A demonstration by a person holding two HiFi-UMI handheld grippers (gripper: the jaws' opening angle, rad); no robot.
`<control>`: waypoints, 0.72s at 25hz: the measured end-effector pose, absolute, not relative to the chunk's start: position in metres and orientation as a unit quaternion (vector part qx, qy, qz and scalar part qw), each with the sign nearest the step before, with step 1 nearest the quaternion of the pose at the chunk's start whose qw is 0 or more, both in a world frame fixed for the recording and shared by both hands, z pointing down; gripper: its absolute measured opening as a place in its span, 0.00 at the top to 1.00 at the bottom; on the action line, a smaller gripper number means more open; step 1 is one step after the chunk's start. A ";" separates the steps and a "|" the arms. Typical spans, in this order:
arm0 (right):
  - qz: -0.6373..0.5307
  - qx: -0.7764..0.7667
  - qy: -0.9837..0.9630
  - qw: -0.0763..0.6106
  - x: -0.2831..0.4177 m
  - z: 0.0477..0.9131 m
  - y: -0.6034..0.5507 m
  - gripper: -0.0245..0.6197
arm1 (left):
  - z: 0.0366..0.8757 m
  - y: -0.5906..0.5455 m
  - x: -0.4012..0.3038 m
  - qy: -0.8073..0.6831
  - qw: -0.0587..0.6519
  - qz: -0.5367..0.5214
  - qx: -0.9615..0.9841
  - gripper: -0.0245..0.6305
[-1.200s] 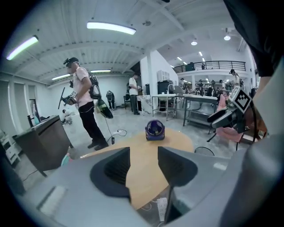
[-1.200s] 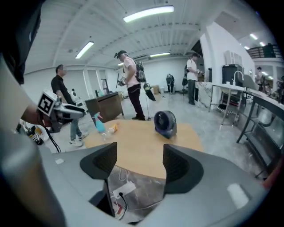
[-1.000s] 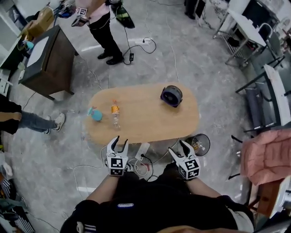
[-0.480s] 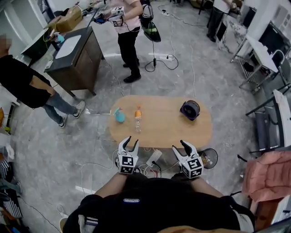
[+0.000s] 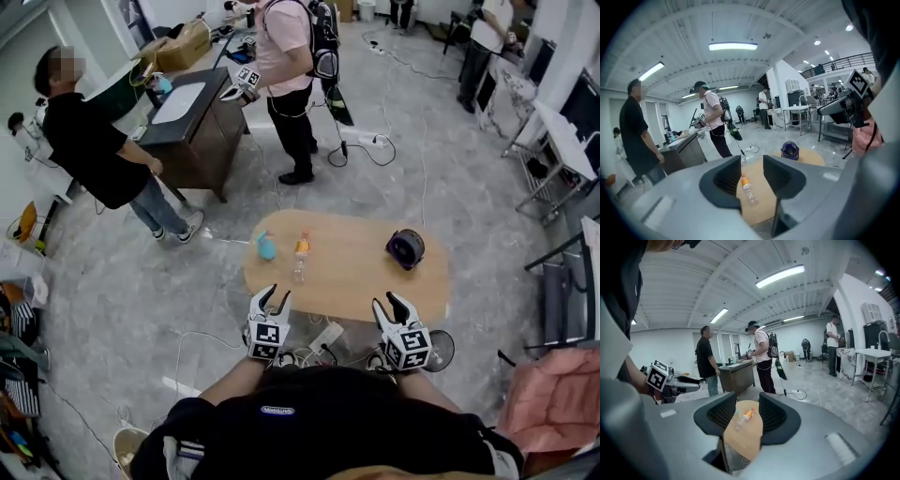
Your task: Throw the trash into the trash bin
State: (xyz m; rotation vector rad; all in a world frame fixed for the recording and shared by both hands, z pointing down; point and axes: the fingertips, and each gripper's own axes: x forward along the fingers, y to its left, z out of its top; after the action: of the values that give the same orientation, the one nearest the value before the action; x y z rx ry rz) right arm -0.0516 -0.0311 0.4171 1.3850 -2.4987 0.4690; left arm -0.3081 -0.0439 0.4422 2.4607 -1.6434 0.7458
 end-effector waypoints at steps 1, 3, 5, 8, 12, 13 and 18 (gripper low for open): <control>0.160 0.467 -0.861 0.120 -0.047 0.414 -0.033 0.68 | 0.438 -0.044 -0.303 -0.550 0.052 0.239 0.799 0.73; 0.152 0.455 -0.870 0.114 -0.035 0.407 -0.036 0.69 | 0.431 -0.043 -0.291 -0.568 0.061 0.226 0.789 0.74; 0.146 0.447 -0.876 0.107 -0.022 0.402 -0.042 0.71 | 0.425 -0.045 -0.278 -0.579 0.060 0.222 0.782 0.75; 0.151 0.433 -0.882 0.105 -0.006 0.406 -0.043 0.74 | 0.421 -0.038 -0.268 -0.599 0.064 0.224 0.766 0.76; 0.162 0.420 -0.885 0.116 0.005 0.415 -0.050 0.76 | 0.407 -0.029 -0.268 -0.623 0.065 0.212 0.750 0.76; 0.161 0.417 -0.886 0.120 0.003 0.417 -0.052 0.76 | 0.405 -0.029 -0.270 -0.625 0.061 0.210 0.749 0.77; 0.150 0.419 -0.885 0.135 -0.040 0.429 -0.065 0.76 | 0.412 -0.040 -0.309 -0.615 0.039 0.215 0.757 0.78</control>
State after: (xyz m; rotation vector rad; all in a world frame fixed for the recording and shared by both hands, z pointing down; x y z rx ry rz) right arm -0.0398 -0.0647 0.4291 1.2136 -2.5639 0.4349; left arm -0.3090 -0.0402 0.4123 2.3220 -1.8869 0.6599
